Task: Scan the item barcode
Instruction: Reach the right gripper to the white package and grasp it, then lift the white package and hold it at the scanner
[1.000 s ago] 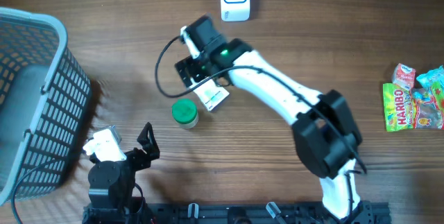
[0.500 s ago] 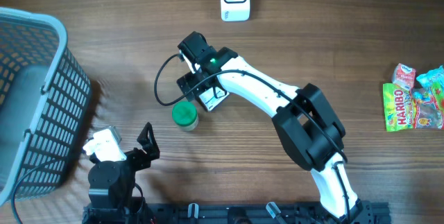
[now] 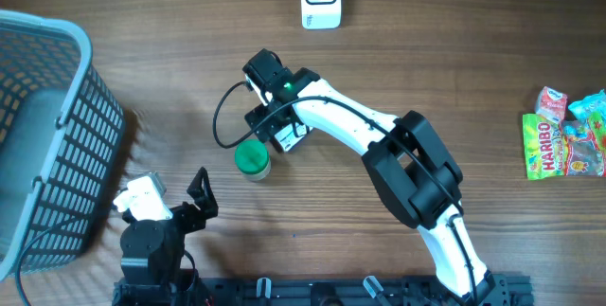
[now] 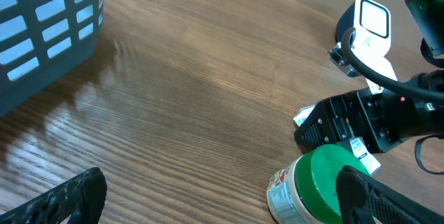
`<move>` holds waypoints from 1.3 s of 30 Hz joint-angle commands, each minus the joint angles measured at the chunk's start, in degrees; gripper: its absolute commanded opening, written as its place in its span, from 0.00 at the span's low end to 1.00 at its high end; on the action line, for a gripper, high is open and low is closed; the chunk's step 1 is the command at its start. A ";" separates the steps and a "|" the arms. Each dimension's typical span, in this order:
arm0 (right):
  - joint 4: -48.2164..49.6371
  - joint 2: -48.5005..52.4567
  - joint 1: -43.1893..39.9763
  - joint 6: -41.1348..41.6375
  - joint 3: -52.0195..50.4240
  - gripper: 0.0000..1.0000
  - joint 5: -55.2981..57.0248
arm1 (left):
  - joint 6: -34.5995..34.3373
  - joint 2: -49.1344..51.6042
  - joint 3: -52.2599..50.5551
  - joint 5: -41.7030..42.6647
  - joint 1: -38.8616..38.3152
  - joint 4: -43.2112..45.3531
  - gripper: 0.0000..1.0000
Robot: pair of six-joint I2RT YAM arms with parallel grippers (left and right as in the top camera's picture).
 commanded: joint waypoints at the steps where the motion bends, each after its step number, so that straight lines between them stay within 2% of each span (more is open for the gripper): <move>1: 1.38 2.64 0.09 0.11 -0.13 0.82 0.31 | -0.31 -0.39 -0.15 0.70 -0.09 0.15 1.00; 2: 1.68 2.62 0.09 0.20 -0.13 0.79 0.11 | -0.31 -0.39 -0.15 0.70 -0.09 0.15 1.00; 6: 1.62 2.62 0.07 0.57 -0.13 0.77 -0.07 | -0.31 -0.39 -0.15 0.72 -0.09 0.15 1.00; 9: -0.20 2.62 -0.31 1.86 1.18 0.73 -4.70 | -0.31 -0.39 -0.15 0.70 -0.09 0.15 1.00; 14: -6.71 2.29 -3.54 1.88 7.85 0.63 -20.13 | -0.31 -0.39 -0.15 0.72 -0.09 0.15 1.00; 21: -14.32 0.57 -11.61 1.70 9.64 0.60 -39.06 | -0.31 -0.39 -0.15 0.70 -0.09 0.15 1.00; 24: -15.85 0.37 -16.41 1.20 9.62 0.58 -53.00 | -0.31 -0.39 -0.15 0.72 -0.09 0.15 1.00; 29: -19.26 0.37 -21.57 -4.83 9.62 0.57 -71.97 | -0.31 -0.39 -0.15 0.70 -0.09 0.15 1.00; 39: -20.83 0.35 -22.47 -4.57 9.62 0.57 -72.30 | -0.31 -0.39 -0.15 0.72 -0.09 0.15 1.00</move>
